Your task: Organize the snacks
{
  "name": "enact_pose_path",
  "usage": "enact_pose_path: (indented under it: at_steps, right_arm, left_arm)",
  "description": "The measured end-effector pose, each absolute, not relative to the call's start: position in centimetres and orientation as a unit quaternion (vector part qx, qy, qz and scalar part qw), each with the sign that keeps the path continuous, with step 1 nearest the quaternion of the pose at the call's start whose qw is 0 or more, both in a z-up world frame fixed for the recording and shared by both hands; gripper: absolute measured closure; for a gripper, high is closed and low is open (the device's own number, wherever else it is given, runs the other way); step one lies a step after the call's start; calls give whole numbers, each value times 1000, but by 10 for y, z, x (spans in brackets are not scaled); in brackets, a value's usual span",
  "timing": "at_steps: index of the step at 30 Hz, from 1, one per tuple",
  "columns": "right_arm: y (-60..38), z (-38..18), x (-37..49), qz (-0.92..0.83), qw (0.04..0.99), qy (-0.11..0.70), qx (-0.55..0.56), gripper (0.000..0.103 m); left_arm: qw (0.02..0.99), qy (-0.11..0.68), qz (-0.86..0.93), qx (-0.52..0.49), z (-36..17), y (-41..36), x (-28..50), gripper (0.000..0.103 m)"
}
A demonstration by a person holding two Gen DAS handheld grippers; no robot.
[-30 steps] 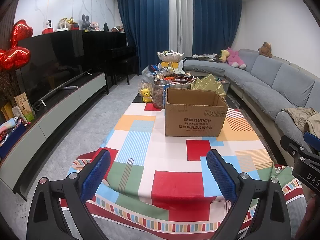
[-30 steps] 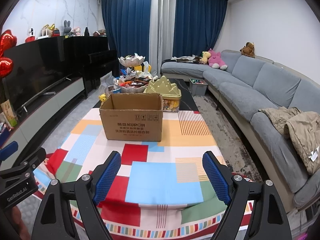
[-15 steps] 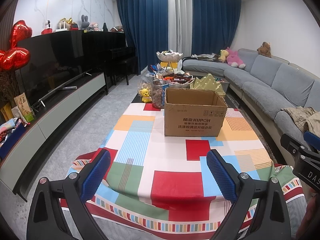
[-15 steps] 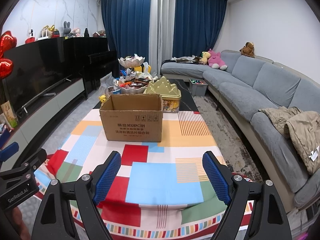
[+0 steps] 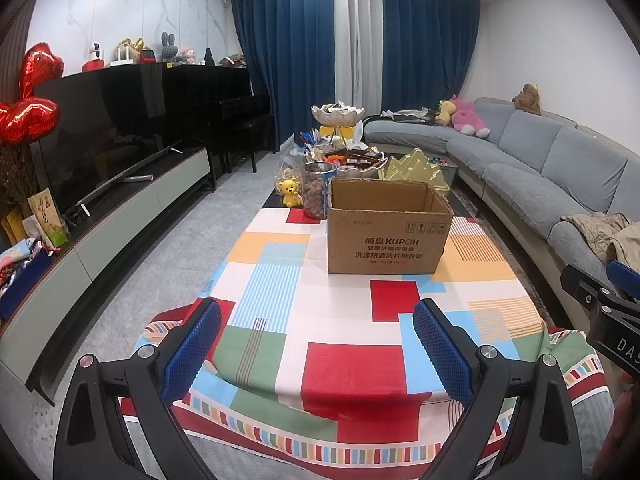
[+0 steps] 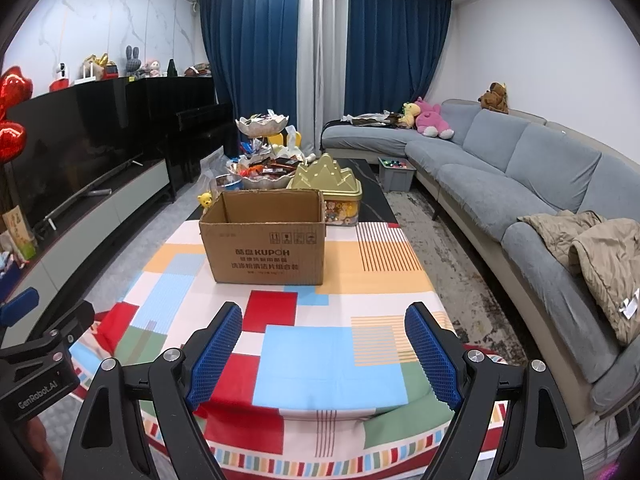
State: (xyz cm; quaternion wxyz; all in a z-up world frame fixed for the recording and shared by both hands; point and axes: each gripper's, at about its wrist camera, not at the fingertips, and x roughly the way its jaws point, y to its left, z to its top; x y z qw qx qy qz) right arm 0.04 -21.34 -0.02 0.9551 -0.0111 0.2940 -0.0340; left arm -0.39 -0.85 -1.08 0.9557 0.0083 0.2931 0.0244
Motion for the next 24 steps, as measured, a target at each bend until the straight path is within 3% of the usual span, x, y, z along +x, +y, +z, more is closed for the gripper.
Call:
enact_pose_path:
  at_steps: [24]
  right_arm:
    - [-211, 2, 2, -34, 956, 292, -10, 19]
  left_arm:
    - [955, 297, 17, 7, -8, -9, -3, 4]
